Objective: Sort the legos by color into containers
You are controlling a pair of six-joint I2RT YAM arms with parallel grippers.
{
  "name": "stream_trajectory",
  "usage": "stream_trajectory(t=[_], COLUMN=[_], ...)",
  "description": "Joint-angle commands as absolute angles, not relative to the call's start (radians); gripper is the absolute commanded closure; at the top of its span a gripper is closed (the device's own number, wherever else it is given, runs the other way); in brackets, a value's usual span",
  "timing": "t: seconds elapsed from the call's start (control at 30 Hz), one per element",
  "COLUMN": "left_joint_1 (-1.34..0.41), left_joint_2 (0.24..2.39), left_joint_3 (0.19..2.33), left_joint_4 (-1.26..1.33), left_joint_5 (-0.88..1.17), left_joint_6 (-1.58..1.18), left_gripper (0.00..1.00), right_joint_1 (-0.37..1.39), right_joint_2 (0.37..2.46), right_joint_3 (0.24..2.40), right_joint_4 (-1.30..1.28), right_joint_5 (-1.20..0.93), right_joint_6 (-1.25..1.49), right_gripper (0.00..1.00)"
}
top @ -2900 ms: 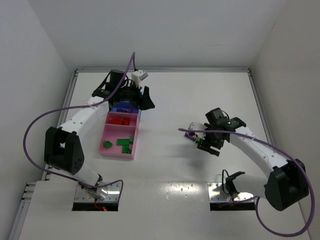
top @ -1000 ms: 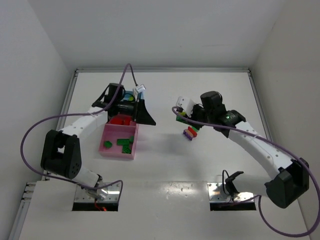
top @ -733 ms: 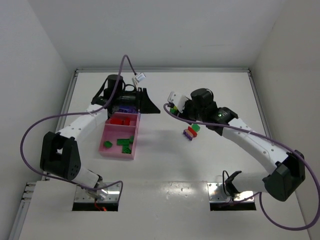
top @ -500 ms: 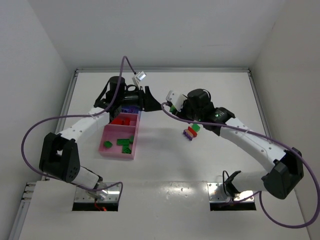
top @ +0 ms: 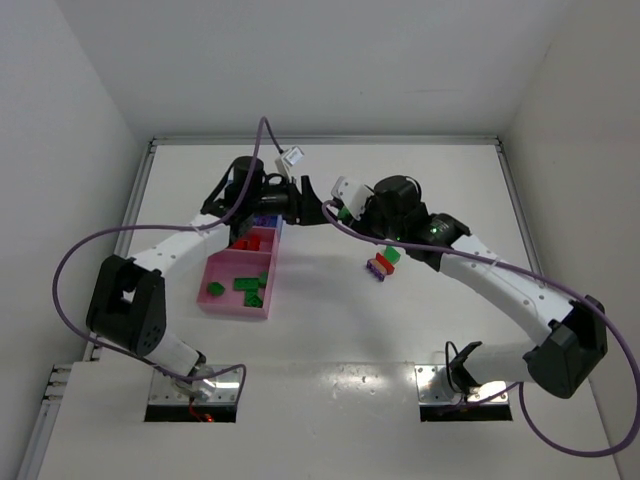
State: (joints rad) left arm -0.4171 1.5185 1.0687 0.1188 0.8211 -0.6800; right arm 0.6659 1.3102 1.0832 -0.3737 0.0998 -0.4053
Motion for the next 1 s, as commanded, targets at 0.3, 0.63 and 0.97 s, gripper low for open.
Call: stream_trajectory(t=[0.3,0.63,0.97], left_joint_1=[-0.451,-0.469,-0.469], left_joint_2=[1.548,1.548,1.585], left_joint_3=[1.138,1.138,1.147], left_joint_4=[0.143,0.195,0.215], left_joint_5=[0.824,0.877,0.887], left_joint_6=[-0.672,-0.686,-0.706], left_gripper=[0.25,0.25,0.38], right_joint_1=[0.686,0.686,0.695], right_joint_2=[1.316,1.325,1.325], right_joint_3=[1.152,1.143,1.143], right_joint_4=[-0.334,-0.325,-0.325], right_joint_5=[0.083,0.083,0.074], right_joint_6=[-0.376,-0.376,-0.376], right_gripper=[0.89,0.89,0.89])
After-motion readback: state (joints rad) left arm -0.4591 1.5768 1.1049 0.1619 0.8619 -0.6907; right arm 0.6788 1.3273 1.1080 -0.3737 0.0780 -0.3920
